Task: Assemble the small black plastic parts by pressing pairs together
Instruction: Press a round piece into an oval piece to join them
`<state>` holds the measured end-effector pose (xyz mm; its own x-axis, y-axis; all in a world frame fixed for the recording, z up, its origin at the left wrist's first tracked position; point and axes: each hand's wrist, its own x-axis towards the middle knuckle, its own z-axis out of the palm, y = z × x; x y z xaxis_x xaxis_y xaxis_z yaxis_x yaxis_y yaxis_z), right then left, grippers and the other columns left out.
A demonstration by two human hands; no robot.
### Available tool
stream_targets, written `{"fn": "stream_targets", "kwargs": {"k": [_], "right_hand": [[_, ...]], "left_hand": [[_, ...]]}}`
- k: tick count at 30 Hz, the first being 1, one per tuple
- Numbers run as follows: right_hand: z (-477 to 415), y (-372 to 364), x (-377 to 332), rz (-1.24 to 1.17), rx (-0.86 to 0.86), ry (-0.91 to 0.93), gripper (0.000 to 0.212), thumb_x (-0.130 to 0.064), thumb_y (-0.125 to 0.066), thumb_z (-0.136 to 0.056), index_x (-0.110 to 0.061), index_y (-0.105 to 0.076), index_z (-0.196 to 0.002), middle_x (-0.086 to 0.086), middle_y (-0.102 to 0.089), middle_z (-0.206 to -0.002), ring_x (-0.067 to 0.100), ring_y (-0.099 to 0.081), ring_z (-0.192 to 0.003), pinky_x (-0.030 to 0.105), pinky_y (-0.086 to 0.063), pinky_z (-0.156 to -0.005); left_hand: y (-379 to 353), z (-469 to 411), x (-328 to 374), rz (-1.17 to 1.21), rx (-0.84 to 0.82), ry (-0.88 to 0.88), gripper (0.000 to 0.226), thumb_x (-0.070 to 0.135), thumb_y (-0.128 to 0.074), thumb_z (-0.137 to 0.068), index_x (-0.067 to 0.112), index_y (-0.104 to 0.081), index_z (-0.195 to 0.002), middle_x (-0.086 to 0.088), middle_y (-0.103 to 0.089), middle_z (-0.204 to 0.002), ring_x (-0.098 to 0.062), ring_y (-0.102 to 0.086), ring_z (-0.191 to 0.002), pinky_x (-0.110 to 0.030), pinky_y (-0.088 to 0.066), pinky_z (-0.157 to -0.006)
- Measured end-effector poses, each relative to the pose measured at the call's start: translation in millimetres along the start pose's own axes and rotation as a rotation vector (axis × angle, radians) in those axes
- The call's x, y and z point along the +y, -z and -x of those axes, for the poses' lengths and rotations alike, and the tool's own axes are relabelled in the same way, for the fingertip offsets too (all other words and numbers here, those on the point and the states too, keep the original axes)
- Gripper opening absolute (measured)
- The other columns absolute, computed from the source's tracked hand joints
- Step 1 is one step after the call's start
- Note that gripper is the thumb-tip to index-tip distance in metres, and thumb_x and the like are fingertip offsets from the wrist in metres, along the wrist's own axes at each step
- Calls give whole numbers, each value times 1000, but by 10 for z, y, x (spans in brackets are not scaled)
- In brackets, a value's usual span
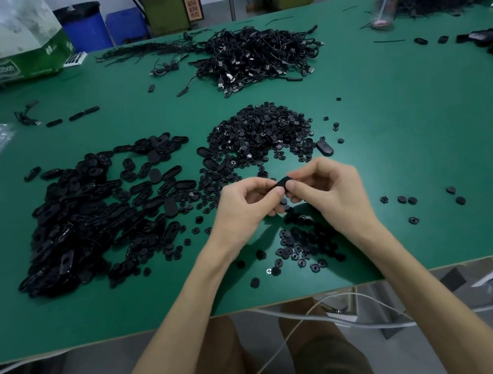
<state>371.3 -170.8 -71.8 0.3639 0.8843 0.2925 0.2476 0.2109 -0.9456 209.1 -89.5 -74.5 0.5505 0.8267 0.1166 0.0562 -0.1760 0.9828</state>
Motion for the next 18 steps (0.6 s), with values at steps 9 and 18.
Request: {"fn": "stream_targets", "kwargs": {"k": [9, 18], "right_hand": [[16, -6, 1, -2, -15, -9, 11, -4, -79, -88, -12, -72, -89, 5, -78, -82, 25, -76, -79, 36, -63, -76], [15, -11, 12, -9, -28, -7, 9, -4, -78, -88, -8, -70, -90, 2, -78, -79, 17, -76, -73, 20, -57, -69]], "left_hand": [[0, 4, 4, 12, 4, 9, 11, 2, -71, -95, -6, -71, -103, -4, -75, -75, -11, -69, -66, -20, -56, -67], [6, 21, 7, 18, -33, -25, 8, 1, -69, -96, 3, -72, -103, -15, -77, -85, -15, -73, -74, -24, -58, -72]]}}
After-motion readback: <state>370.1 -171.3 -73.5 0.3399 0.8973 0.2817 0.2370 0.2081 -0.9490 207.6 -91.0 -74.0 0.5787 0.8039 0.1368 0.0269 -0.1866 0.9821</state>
